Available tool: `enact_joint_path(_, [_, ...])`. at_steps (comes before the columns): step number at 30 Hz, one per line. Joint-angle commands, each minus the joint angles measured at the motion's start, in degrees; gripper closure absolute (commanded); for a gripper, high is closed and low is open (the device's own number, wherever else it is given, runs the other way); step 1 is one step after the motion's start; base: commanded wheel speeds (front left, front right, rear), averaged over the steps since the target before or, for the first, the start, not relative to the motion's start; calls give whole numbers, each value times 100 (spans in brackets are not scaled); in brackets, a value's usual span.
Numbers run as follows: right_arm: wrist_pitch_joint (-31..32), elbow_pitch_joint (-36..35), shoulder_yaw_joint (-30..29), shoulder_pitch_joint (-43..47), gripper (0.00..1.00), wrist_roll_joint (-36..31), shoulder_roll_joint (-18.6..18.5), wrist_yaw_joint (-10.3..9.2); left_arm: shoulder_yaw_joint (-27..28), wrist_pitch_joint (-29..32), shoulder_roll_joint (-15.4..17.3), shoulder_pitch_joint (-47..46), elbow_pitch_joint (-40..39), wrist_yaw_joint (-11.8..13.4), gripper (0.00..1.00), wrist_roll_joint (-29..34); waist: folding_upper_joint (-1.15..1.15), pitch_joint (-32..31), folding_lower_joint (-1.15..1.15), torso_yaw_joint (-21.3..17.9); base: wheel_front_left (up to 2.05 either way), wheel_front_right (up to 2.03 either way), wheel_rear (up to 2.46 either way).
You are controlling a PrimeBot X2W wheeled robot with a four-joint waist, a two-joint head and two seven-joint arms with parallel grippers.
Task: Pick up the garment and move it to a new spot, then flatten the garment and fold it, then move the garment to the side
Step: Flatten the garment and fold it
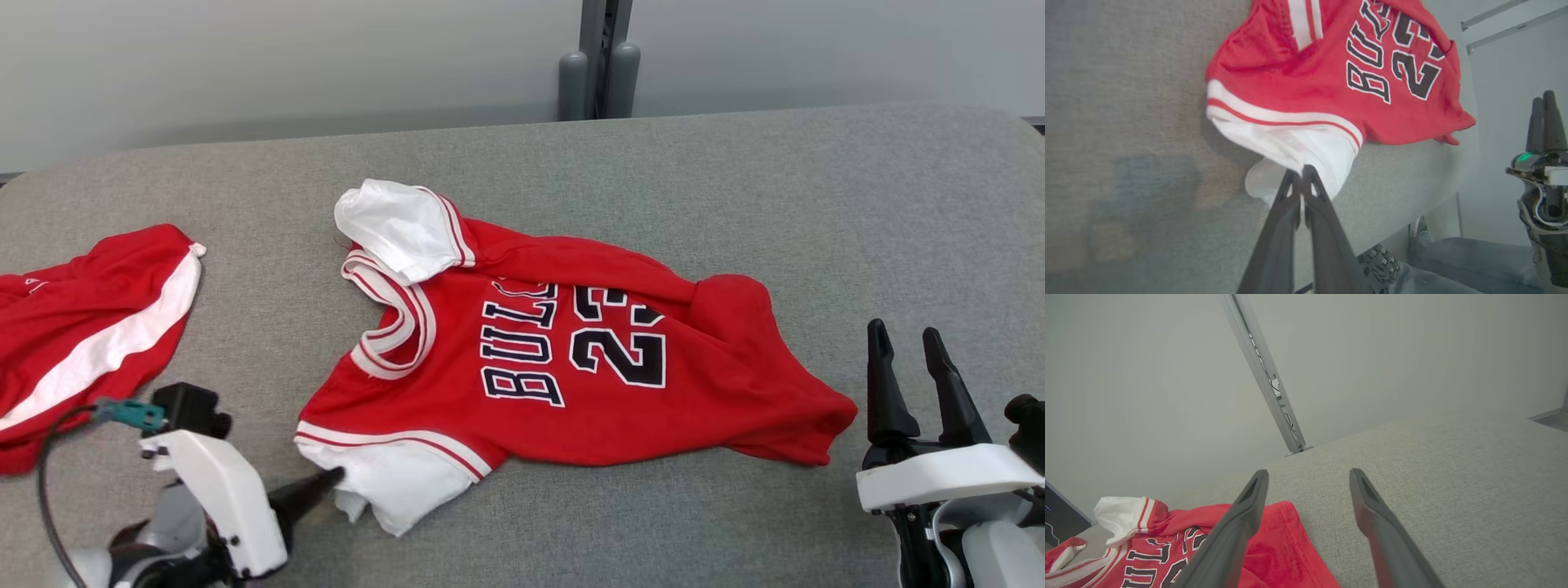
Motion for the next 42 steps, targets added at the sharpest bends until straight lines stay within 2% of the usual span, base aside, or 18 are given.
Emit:
enact_joint_path(1, [-31,10,17,-57,0,-1,3,14,112,-108,139,-168,208,33,100,105,0,27,0,-32,0,0,0])
enact_joint_path(5, [-31,57,51,-127,0,-4,-16,14,193,-732,154,-541,1119,0,100,475,0,41,0,-106,0,0,0])
enact_joint_path(6, [-31,61,49,-123,0,-3,-22,14,208,-856,129,-599,1265,-21,81,502,0,38,0,-114,0,0,0])
enact_joint_path(7, [-31,62,46,-120,0,-1,-27,14,226,-987,132,-658,1385,-39,30,537,0,36,0,-118,0,0,0])
enact_joint_path(8, [-31,61,33,-117,0,0,-38,14,227,-1115,144,-687,1472,-71,0,602,0,36,0,-120,0,0,0])
enact_joint_path(12, [-31,60,7,-65,0,-4,-79,14,155,-1588,126,-544,1536,-176,0,831,0,23,0,-106,0,0,0])
enact_joint_path(17, [-31,25,-27,22,0,-32,-132,14,-66,-1944,27,-77,970,-314,0,1017,0,19,0,6,0,0,0])
enact_joint_path(21, [-31,6,-28,91,0,-55,-201,14,-63,-2594,31,276,453,-247,0,1417,0,-9,0,107,0,0,0])
enact_joint_path(26, [-31,-47,-9,101,0,-79,-269,14,-30,-3305,-68,433,211,-192,0,1735,0,-81,0,196,0,0,0])
enact_joint_path(32, [-31,-21,89,123,0,-47,-349,14,-199,-3805,-200,657,467,-228,0,1967,0,-190,0,288,0,0,0])
enact_joint_path(37, [-31,3,114,169,0,-23,-378,14,-388,-4183,-156,741,737,-112,0,2429,0,-217,0,335,0,0,0])
enact_joint_path(42, [-31,24,154,185,0,-22,-381,14,-412,-4579,-213,613,850,-44,0,2594,0,-238,0,359,0,0,0])
